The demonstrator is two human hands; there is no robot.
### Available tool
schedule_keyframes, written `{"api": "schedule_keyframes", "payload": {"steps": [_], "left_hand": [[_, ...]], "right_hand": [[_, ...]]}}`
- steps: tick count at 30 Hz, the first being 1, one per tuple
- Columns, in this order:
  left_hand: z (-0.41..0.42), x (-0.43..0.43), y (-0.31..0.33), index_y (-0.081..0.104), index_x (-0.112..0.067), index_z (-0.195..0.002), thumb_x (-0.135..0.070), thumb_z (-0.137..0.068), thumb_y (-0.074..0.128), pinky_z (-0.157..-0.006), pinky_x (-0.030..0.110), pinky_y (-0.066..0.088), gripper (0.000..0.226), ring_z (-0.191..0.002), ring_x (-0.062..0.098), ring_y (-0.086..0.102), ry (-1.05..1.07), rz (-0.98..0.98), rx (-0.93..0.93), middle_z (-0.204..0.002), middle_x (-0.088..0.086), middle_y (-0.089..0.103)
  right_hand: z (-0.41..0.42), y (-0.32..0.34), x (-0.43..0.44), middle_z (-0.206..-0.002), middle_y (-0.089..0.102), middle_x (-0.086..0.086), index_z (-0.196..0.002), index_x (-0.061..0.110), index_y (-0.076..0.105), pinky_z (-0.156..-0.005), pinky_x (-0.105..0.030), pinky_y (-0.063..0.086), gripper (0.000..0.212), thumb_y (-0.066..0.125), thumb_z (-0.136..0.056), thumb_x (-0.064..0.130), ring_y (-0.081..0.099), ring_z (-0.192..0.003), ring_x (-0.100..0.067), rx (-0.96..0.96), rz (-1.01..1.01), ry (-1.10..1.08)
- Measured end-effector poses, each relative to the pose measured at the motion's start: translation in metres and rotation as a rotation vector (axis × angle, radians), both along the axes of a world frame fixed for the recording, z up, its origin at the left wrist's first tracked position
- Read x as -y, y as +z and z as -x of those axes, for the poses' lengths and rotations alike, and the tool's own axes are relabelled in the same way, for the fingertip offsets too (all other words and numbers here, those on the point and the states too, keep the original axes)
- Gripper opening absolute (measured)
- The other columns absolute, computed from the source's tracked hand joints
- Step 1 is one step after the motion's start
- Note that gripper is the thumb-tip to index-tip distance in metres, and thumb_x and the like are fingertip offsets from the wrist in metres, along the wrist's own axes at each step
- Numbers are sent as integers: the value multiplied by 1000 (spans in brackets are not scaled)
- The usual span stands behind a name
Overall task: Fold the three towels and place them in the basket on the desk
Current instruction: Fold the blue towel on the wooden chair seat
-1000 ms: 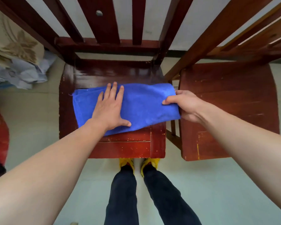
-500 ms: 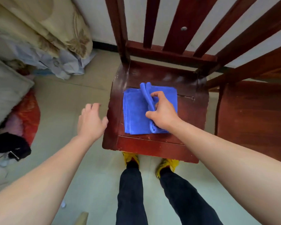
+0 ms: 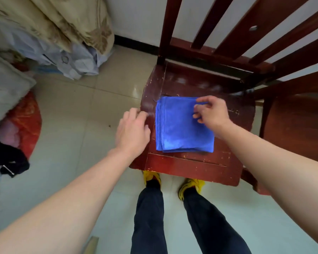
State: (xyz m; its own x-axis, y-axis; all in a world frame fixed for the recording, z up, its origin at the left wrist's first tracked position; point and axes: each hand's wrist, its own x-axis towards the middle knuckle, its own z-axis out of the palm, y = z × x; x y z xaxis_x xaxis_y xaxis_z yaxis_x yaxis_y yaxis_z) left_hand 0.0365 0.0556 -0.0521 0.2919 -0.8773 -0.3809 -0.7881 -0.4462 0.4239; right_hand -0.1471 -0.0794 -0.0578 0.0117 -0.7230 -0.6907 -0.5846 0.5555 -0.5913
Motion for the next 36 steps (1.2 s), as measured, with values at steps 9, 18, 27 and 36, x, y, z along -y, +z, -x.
{"api": "schedule_keyframes", "payload": {"steps": [9,18,27,36], "left_hand": [[43,54,-32,-3,-16,-153,-52,-76,71,-119,49,12,113,-148,24,-14,-633,-276,203,-159,10,-19],[55,38,-29,-7,-13,-152,-60,-69,72,-120,45,10,124,-147,26,-16,-584,-284,247,-159,12,-20],[57,39,-26,-13,-12,-151,-65,-63,73,-119,48,10,134,-146,28,-19,-623,-351,283,-157,12,-24],[86,67,-10,50,-13,-131,-33,-86,62,-88,40,38,51,-112,30,47,-626,-130,187,-119,9,52]], "right_hand": [[28,-18,49,-97,68,2,-93,21,65,-65,-23,52,18,55,-91,5,65,-81,-7,164,-195,-212],[48,9,-24,-70,65,-5,-73,16,64,-50,-19,44,20,59,-86,0,60,-53,-8,163,-62,-84],[95,-14,-59,-88,75,-5,-89,12,70,-66,-24,50,11,60,-91,10,73,-76,-13,144,-377,-52],[118,-21,-38,-86,68,7,-103,22,67,-81,-32,53,39,82,-70,37,66,-83,-14,-170,-35,51]]}}
